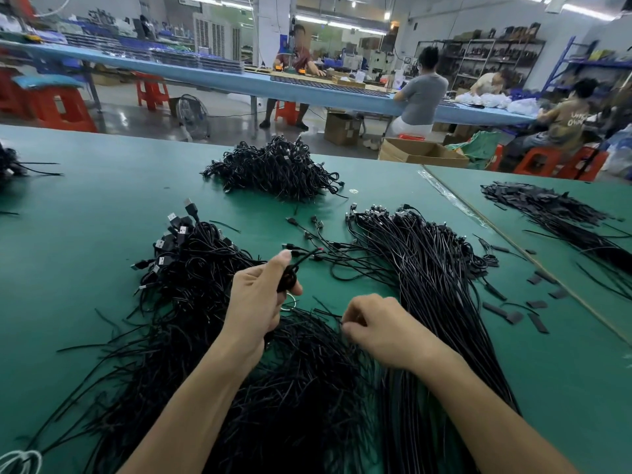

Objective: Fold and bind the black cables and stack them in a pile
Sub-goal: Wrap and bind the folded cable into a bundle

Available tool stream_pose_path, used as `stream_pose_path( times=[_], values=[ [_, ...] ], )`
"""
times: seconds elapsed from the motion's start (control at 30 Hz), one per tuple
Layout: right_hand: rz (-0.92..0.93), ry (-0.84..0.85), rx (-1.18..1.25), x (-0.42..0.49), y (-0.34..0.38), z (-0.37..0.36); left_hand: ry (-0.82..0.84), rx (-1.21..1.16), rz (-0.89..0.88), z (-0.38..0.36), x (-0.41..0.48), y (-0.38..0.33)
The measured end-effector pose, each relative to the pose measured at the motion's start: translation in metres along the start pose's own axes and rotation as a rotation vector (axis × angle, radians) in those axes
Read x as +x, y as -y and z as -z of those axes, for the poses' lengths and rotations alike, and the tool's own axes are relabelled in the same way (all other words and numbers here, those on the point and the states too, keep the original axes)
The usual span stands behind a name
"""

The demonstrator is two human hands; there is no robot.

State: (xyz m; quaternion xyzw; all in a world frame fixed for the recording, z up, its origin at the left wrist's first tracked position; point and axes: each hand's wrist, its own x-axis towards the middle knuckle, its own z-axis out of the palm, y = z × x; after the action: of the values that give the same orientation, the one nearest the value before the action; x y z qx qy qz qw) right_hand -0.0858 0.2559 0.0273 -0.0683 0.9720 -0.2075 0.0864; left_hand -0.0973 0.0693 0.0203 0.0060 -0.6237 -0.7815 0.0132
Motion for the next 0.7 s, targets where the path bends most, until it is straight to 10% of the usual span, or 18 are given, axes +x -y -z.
stream_pose_path(
  times=[0.33, 0.7],
  values=[
    [0.379, -0.43, 0.549, -0.01, 0.048, 0.01, 0.192, -0.057, -0.093, -0.005, -0.003, -0.003],
    [0.366, -0.344, 0.522, -0.017, 0.055, 0.014, 0.227, -0.093, -0.107, -0.007, -0.005, -0.003]
  ],
)
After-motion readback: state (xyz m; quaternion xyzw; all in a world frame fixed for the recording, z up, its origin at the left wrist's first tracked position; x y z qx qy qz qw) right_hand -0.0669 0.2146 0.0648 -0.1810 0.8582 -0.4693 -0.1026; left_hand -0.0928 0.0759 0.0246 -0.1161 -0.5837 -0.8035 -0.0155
